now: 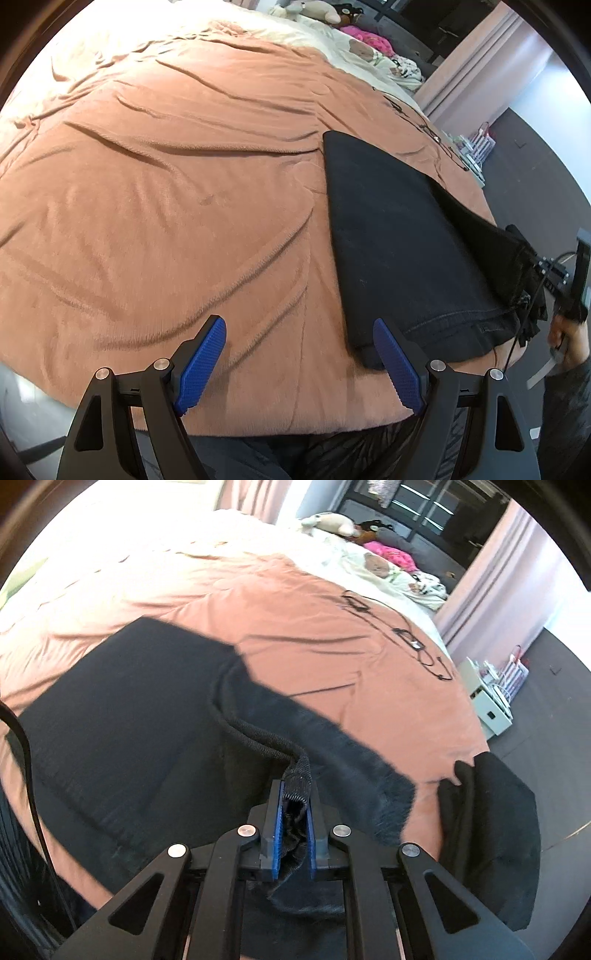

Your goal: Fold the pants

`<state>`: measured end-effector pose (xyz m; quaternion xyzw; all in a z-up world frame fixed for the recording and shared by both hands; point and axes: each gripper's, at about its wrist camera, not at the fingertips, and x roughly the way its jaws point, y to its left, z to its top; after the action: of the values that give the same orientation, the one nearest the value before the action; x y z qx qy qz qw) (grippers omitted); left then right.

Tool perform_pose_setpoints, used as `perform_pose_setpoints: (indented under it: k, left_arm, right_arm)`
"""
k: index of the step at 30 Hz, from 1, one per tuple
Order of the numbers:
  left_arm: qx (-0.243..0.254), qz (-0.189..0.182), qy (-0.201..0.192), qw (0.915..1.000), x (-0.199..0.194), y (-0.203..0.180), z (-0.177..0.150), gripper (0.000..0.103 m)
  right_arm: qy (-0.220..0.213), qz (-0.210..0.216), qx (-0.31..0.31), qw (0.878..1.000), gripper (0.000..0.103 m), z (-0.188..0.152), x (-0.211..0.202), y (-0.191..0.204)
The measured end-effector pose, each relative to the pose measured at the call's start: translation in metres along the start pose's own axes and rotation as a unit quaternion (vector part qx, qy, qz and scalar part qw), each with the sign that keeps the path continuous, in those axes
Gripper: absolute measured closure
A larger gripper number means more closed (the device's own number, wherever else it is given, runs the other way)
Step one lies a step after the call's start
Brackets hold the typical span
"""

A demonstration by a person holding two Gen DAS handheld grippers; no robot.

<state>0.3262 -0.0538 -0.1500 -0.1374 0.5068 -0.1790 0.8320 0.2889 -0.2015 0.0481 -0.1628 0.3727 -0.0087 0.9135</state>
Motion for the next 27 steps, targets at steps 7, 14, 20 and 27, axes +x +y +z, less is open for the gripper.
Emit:
perform_pose_setpoints:
  k: [7,14,20,27]
  left_arm:
    - [-0.012,-0.003,0.003,0.9999,0.009,0.002,0.008,0.019]
    - [-0.019,0.009,0.012,0.9997,0.020,0.004,0.011,0.019]
    - [-0.013,0.018,0.018,0.9996,0.023,0.000,0.010,0.019]
    - [0.005,0.012,0.015,0.9998,0.019,-0.013,0.009,0.019]
  right_arm:
    - [0.003,-0.036,0.002,0.999,0.096,0.030,0.029,-0.046]
    - [0.014,-0.054,-0.005,0.998,0.095,0.058,0.075,-0.069]
    - [0.038,-0.084,0.031,0.995,0.045,0.061,0.104,-0.078]
    - [0.039,-0.044,0.085,0.995,0.034,0.028,0.087,-0.077]
